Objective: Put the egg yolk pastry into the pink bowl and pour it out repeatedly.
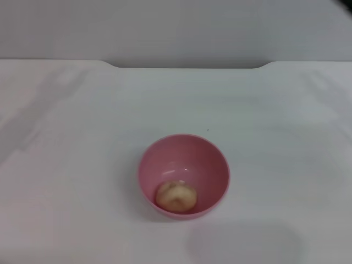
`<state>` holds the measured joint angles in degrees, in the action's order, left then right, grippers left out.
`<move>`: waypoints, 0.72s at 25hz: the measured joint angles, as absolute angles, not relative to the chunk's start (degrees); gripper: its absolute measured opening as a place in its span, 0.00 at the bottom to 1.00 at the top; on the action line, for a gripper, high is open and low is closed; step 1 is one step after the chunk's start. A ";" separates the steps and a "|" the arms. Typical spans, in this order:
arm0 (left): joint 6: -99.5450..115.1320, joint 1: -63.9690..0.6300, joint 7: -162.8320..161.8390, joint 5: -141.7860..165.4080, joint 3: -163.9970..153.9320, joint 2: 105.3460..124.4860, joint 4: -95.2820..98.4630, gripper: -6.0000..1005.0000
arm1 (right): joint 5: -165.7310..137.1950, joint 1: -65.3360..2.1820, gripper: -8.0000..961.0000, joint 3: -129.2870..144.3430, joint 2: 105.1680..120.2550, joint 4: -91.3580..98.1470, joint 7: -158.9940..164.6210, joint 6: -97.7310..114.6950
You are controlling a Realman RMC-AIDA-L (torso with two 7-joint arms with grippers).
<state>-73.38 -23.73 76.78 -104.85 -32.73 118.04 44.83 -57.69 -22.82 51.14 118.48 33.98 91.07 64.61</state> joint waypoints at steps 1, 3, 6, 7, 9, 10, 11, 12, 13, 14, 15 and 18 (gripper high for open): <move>-74.66 -23.28 81.71 -107.16 -30.81 118.15 42.78 0.80 | -54.31 -22.93 0.66 49.96 118.46 31.56 91.11 65.49; -77.47 -22.59 93.13 -110.70 -26.41 118.32 37.90 0.80 | -46.66 -23.12 0.66 47.76 118.44 25.71 91.19 67.43; -80.63 -22.20 115.37 -111.97 -20.52 118.46 30.56 0.80 | -38.47 -23.04 0.66 46.21 118.63 19.85 90.17 68.89; -80.86 -22.10 131.72 -111.93 -18.58 118.57 26.41 0.80 | -35.69 -22.89 0.66 46.03 118.80 17.51 86.73 69.03; -80.49 -22.07 140.10 -111.77 -18.11 118.62 23.94 0.80 | -35.06 -22.94 0.66 46.02 118.87 16.41 83.99 69.07; -79.98 -22.06 147.02 -111.78 -17.81 118.65 22.03 0.80 | -34.76 -23.06 0.66 45.98 118.92 15.62 80.27 69.10; -79.47 -22.06 152.24 -111.75 -17.73 118.71 20.51 0.80 | -34.61 -23.31 0.66 45.99 119.03 14.72 75.73 69.16; -78.57 -22.11 160.47 -111.75 -17.41 118.82 18.28 0.80 | -34.39 -24.14 0.66 45.96 119.38 12.23 63.75 69.91; -78.13 -22.13 164.27 -111.76 -17.11 118.91 17.09 0.80 | -34.39 -24.14 0.66 45.96 119.38 12.23 63.75 69.91; -77.75 -22.18 169.20 -111.78 -16.48 118.99 15.62 0.80 | -34.03 -24.82 0.66 45.90 119.58 10.25 56.23 70.81; -77.74 -22.18 169.84 -111.79 -16.29 118.98 15.33 0.80 | -33.40 -25.48 0.66 45.83 119.64 8.35 51.51 71.61; -77.72 -21.92 170.92 -111.89 -15.12 119.00 13.89 0.80 | -28.80 -29.45 0.66 45.66 119.80 -1.94 29.62 76.62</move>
